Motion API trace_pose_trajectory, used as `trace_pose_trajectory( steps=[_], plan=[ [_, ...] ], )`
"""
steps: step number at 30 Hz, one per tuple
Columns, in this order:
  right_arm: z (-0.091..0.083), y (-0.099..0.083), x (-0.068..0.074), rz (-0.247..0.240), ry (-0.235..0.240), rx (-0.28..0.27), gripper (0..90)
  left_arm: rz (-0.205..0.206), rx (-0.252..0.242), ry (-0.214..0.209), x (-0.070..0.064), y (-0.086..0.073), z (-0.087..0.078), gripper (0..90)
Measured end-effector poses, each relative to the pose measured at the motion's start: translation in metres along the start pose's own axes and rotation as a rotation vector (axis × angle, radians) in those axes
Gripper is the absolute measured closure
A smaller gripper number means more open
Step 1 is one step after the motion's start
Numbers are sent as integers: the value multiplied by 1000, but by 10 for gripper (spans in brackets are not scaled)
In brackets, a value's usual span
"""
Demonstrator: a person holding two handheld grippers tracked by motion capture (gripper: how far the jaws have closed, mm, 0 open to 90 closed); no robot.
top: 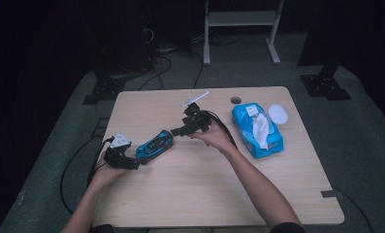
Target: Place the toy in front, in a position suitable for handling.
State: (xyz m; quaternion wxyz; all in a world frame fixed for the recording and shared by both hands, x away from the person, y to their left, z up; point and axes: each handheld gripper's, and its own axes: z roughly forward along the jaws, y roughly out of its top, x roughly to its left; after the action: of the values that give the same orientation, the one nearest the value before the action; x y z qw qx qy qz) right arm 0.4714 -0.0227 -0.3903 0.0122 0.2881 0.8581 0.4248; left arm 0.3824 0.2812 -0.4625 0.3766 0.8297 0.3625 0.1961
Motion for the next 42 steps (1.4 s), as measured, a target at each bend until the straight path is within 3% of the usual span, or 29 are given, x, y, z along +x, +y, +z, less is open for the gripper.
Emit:
trace_pose_trajectory(
  steps=[4,8,9,12,15,17,20,26,31,34,37,42],
  plan=[
    [20,-2,-8,24,-17,14,221,-17,-1,-17,2,-2,4,66],
    [35,-7,-14,59,-14,30,249,-11,7,-30,2,-2,6,66],
    [42,-10,-17,93,11,26,253,-6,19,-32,1,-3,9,66],
    [49,-12,-19,100,3,30,259,13,31,-34,-2,-2,11,66],
    [60,-15,-20,116,-10,34,325,34,48,-38,-5,-2,16,66],
    [63,-17,-21,129,-2,33,374,23,66,-41,-4,-4,20,67],
    [67,-19,-22,147,14,32,453,-3,73,-45,-1,-6,21,72],
    [73,-23,-20,147,5,43,577,-3,64,-47,0,-5,20,139],
    [74,-24,-16,163,2,32,684,15,59,-69,-3,-4,19,231],
    [74,-23,-14,179,-14,34,702,18,56,-67,-4,-3,19,234],
    [73,-22,-12,180,-40,24,743,60,49,-49,-7,-2,19,242],
    [68,-22,-15,197,-35,6,780,74,41,-43,-8,-2,19,250]
  ],
)
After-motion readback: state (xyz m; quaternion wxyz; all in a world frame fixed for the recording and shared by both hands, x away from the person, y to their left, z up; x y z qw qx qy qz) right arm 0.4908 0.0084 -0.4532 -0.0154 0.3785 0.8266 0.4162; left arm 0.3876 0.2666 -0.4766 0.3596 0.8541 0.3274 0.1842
